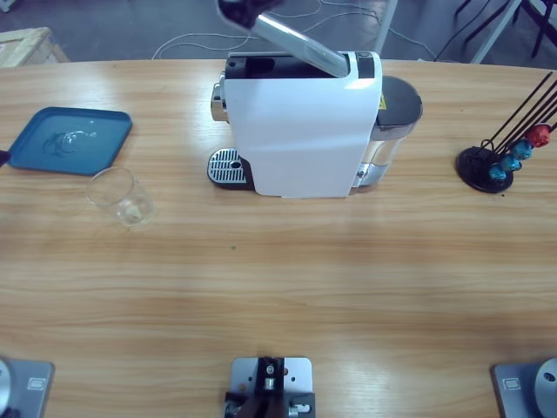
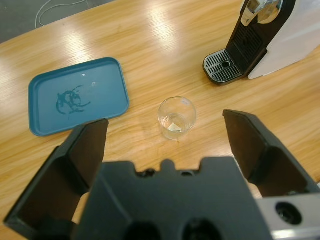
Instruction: Pour coffee
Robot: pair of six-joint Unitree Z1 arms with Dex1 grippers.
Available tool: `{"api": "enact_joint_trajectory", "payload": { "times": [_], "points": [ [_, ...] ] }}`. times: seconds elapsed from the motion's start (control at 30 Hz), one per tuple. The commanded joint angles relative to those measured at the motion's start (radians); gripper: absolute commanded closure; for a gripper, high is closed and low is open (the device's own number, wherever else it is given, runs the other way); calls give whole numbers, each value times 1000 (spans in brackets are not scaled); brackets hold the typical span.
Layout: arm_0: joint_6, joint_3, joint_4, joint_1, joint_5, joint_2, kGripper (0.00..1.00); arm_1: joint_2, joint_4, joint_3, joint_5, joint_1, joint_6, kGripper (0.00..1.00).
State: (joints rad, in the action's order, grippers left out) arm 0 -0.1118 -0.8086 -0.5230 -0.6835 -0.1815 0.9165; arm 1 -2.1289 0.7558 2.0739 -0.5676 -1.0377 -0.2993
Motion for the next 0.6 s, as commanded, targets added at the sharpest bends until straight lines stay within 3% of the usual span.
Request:
{"api": "enact_joint_trajectory", "payload": {
  "times": [0.03,0.17,0.6],
  "points": [
    [10,37,5,-11,-10,19,9,-111,-38,-110,43,-53,-26,1000],
    [9,37,3,-21,-10,18,9,-104,-37,-129,-7,-48,-49,1000],
    [9,37,2,-28,-10,15,9,-134,-63,-202,10,-38,-127,1000]
  ]
}}
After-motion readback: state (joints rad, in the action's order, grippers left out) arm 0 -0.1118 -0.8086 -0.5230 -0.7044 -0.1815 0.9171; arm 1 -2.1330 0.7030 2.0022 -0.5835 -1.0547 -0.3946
